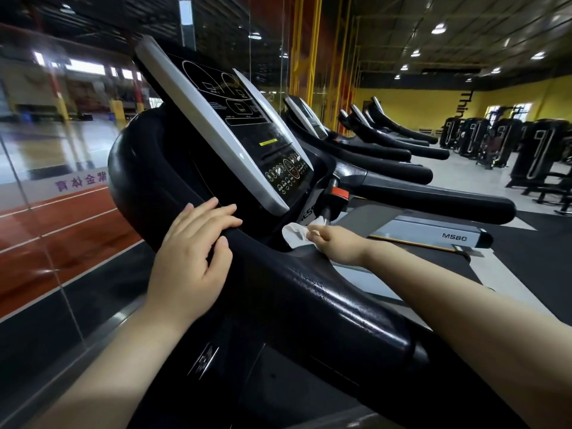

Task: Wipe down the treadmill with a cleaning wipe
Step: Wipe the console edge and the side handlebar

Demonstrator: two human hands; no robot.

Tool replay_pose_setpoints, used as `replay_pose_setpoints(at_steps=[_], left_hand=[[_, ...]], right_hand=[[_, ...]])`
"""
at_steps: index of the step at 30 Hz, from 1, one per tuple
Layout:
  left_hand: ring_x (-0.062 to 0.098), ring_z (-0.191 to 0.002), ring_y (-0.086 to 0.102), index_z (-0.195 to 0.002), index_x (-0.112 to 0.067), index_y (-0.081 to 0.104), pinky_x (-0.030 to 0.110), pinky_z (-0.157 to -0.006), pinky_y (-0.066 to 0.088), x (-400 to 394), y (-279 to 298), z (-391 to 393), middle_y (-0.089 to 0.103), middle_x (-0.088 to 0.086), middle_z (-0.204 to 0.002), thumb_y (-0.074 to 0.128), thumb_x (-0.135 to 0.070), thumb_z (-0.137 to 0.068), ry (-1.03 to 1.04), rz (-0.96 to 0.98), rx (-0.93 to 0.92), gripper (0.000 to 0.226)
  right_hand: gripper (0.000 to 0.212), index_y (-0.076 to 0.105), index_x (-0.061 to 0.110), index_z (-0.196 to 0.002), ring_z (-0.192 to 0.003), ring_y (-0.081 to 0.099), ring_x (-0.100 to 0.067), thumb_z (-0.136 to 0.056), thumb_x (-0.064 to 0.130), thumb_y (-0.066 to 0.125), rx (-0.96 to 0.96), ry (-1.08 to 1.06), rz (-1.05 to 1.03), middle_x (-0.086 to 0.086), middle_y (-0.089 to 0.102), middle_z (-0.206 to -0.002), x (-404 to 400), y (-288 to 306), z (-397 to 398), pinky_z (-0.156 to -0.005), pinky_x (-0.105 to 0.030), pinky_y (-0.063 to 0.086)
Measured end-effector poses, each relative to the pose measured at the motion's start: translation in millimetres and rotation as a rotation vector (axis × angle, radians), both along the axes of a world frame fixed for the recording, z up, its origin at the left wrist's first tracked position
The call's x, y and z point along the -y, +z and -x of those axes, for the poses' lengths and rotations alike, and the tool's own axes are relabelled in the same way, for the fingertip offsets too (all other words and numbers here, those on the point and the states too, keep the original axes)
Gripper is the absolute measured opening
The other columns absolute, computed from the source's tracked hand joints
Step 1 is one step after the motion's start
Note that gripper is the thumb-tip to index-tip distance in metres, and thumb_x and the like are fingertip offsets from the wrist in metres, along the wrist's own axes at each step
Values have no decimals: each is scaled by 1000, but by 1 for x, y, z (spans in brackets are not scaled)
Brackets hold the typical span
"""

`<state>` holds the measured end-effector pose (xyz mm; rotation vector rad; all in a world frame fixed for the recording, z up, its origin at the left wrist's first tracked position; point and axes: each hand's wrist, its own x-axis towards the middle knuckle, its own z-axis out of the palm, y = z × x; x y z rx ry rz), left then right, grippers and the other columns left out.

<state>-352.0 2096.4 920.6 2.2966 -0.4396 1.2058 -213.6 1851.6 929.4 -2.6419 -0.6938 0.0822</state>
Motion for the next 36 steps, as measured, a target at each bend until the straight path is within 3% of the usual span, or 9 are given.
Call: replay_pose_setpoints(at_steps=[2,6,9,13,17,19,25,33,36], left_hand=[[10,-138,41,-114,-17,67,34,-122,18,-1,0,-1,61,-8,-131,37,-19,-92,-7,-4,-3,38],[10,-138,41,-112,-18,67,36,-122,19,-1,-1,-3,61,-8,-131,38,-19,-91,-18,0,4,37],[9,-139,40,-112,-17,67,36,-122,18,-1,-2,-5,61,-8,-131,37,-19,-90,-10,-1,-1,37],[8,-140,39,-111,-17,68,34,-121,17,-1,1,-3,61,-9,-130,34,-17,-87,-61,41,-12,42],[5,-141,36,-119,-16,66,26,-121,13,-7,6,3,60,-8,-134,29,-17,-90,-187,109,-88,46],[8,-142,37,-125,-15,62,32,-121,17,-15,11,7,59,-6,-137,27,-13,-92,-348,273,-188,48],[8,-134,46,-126,-22,58,31,-117,30,-50,13,19,63,-3,-132,27,-9,-91,-351,474,-204,48],[-4,-131,43,-129,-33,56,15,-108,32,-89,8,32,54,-17,-137,30,-17,-95,-222,541,-253,46],[-6,-130,43,-133,-31,54,8,-103,33,-97,10,34,53,-20,-136,32,-17,-100,-239,566,-252,42]], right_hand=[[24,57,14,-112,-100,55,-25,-106,23,36,-2,32,-35,-5,61,-102,0,3,10,-80,-30,37],[39,47,25,-142,-101,55,-9,-104,19,39,118,164,-35,10,62,-112,16,0,49,-86,-12,37],[36,55,47,-126,-74,54,-6,-103,21,45,52,243,-214,12,60,-81,25,4,75,-76,-21,45],[39,54,38,-133,-57,53,-4,-101,17,50,27,373,-237,8,54,-65,23,27,109,-61,-15,42],[44,40,26,-143,-103,58,-11,-100,15,45,280,361,-28,8,60,-117,-15,24,129,-86,-22,46],[57,32,15,-150,-132,45,-20,-95,6,43,464,259,112,-3,41,-150,-23,10,138,-108,-20,33],[58,47,8,-144,-141,37,-32,-88,13,33,881,307,396,-16,39,-152,-11,-44,178,-115,-45,22],[64,28,7,-152,-147,24,-29,-93,24,8,1104,305,747,-11,29,-158,-166,-7,128,-120,-47,7],[61,14,6,-155,-150,9,-29,-100,32,19,1127,341,930,-13,12,-163,-195,-2,124,-119,-46,-5]])
